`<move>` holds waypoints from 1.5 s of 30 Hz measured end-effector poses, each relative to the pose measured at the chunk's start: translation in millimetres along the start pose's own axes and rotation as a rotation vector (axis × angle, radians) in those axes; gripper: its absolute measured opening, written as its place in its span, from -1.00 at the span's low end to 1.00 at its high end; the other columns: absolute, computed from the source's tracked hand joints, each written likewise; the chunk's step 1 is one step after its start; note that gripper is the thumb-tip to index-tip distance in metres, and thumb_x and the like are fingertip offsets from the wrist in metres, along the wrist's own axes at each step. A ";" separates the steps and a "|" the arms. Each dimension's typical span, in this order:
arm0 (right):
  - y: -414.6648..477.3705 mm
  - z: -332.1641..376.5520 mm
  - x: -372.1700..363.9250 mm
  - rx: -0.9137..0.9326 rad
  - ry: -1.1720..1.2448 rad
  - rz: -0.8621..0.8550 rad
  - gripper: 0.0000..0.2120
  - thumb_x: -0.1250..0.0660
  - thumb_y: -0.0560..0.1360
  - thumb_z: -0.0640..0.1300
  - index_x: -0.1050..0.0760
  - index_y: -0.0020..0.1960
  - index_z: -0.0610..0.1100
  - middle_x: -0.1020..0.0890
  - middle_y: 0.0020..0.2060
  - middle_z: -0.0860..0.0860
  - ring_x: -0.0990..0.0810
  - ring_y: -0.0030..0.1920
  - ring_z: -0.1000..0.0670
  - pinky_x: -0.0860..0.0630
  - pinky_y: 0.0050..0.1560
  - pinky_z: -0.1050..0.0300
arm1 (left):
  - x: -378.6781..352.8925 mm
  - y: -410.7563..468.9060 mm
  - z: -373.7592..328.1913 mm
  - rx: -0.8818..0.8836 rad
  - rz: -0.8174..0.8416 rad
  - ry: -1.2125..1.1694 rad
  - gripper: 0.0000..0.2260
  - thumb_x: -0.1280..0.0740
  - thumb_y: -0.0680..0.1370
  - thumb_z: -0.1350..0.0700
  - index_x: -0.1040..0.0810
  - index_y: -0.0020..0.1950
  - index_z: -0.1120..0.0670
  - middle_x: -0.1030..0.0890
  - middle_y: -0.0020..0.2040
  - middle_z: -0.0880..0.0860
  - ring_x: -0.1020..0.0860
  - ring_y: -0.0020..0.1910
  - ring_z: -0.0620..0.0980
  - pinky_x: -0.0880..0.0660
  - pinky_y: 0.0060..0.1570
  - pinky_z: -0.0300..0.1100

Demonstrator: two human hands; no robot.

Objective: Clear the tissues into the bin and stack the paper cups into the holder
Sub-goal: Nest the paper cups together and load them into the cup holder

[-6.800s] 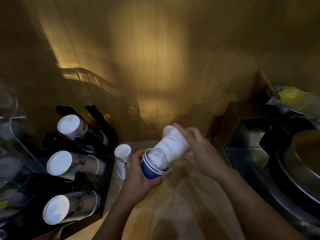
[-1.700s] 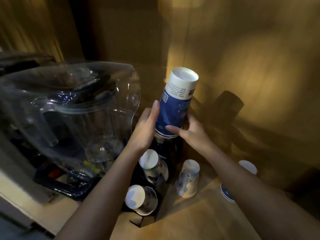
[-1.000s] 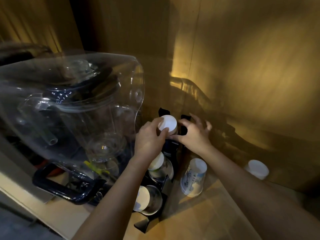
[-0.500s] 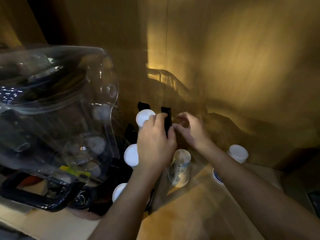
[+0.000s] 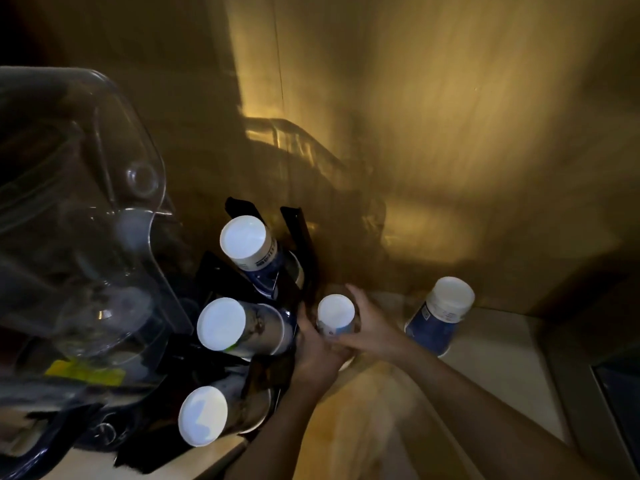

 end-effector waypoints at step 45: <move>-125.3 228.2 57.9 0.577 -0.316 -0.474 -0.26 -0.42 0.23 0.16 -0.17 0.30 0.01 -0.51 0.12 0.00 -0.31 -0.03 0.09 -0.28 0.04 0.05 | 116.0 -125.7 -152.8 -0.831 -0.382 0.223 -0.49 -0.34 0.22 -0.25 -0.29 0.10 -0.20 -0.44 -0.10 -0.29 -0.43 -0.06 -0.21 -0.44 -0.23 -0.19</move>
Point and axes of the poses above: each hand's wrist, its own y-axis towards the middle knuckle, its own x-axis out of the back of the hand, z = x × y, the point moved 3 cm from there along y, towards the middle knuckle
